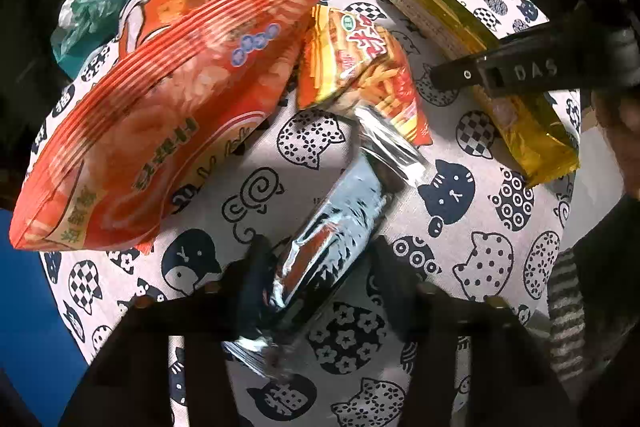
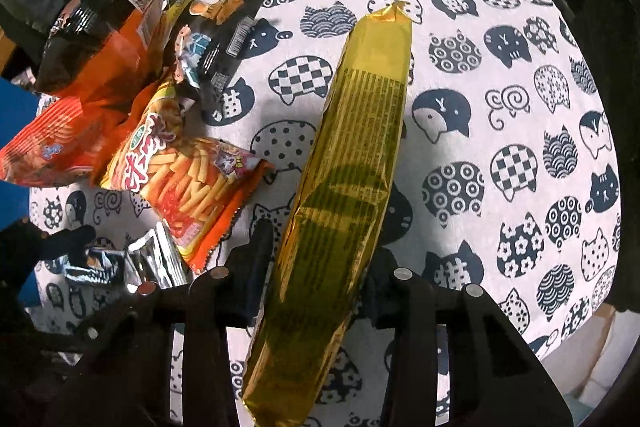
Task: Organize snacks
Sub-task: 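Grasp silver foil pack with left tool while right tool grasps long gold bar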
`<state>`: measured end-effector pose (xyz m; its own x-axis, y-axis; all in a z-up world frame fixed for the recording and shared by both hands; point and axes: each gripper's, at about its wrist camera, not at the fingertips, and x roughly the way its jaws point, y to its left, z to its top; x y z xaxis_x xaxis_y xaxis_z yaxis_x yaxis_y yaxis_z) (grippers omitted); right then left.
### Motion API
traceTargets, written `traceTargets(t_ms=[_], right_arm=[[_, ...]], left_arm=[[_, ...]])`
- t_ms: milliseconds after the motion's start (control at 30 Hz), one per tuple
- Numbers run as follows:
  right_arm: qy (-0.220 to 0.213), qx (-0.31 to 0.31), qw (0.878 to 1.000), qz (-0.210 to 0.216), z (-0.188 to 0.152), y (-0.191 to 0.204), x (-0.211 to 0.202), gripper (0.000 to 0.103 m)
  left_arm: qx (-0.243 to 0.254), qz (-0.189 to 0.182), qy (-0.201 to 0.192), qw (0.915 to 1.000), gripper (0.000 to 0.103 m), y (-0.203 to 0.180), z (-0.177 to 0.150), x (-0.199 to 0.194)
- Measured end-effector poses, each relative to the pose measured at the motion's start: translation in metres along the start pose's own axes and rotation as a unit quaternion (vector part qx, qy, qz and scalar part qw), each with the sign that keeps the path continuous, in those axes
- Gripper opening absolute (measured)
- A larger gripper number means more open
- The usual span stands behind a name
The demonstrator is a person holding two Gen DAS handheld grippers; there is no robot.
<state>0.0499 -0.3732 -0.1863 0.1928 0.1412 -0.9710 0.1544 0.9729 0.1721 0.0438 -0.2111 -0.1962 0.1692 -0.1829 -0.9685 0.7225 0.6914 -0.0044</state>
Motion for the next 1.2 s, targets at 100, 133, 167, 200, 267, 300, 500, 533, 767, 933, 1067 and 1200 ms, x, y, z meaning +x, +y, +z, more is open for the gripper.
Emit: traceTargets(t_ms=[100,133,167,200,267,300,500,533,767,933,1067,1200], right_arm=[[-0.004,-0.018,1.0,-0.019,0.004,0.02,0.007,0.034],[-0.003,-0.018,1.0,-0.02,0.003,0.025,0.008,0.034],[-0.003,-0.018,1.0,-0.019,0.001,0.026,0.008,0.032],[-0.003,-0.02,1.0,-0.023,-0.001,0.028,0.008,0.031],[-0.008,-0.024,0.999,-0.032,-0.005,0.03,0.006,0.026],[-0.009,-0.025,0.999,-0.033,-0.007,0.033,0.005,0.026],[-0.021,-0.035,0.999,-0.03,-0.015,0.046,-0.013,0.026],[-0.023,-0.035,0.999,-0.029,-0.016,0.047,-0.016,0.026],[-0.045,-0.038,0.998,-0.024,-0.03,0.045,-0.041,0.026],[-0.063,-0.047,0.997,-0.021,-0.029,0.045,-0.068,0.026],[-0.077,-0.056,0.995,-0.017,-0.035,0.051,-0.089,0.026],[-0.096,-0.07,0.993,-0.012,-0.037,0.065,-0.106,0.026]], left_arm=[[-0.008,-0.003,0.005,0.9999,0.031,0.002,-0.002,-0.001],[-0.012,-0.002,0.004,0.9999,0.031,0.003,-0.003,-0.002],[-0.014,-0.001,0.003,0.9999,0.031,0.007,-0.007,-0.001],[-0.017,0.0,0.003,0.9999,0.031,0.008,-0.008,-0.002],[-0.022,0.002,0.0,0.9998,0.031,0.01,-0.013,-0.006],[-0.025,0.003,-0.001,0.9997,0.031,0.012,-0.014,-0.009],[-0.054,-0.001,-0.015,0.9984,0.031,0.006,-0.012,-0.028],[-0.057,-0.002,-0.018,0.9982,0.03,0.007,-0.014,-0.032],[-0.075,0.004,-0.051,0.9958,0.03,0.013,-0.022,-0.063],[-0.088,0.01,-0.068,0.9937,0.03,0.016,-0.026,-0.085],[-0.104,0.01,-0.08,0.9912,0.03,0.023,-0.034,-0.102],[-0.121,0.009,-0.098,0.9878,0.03,0.033,-0.043,-0.124]])
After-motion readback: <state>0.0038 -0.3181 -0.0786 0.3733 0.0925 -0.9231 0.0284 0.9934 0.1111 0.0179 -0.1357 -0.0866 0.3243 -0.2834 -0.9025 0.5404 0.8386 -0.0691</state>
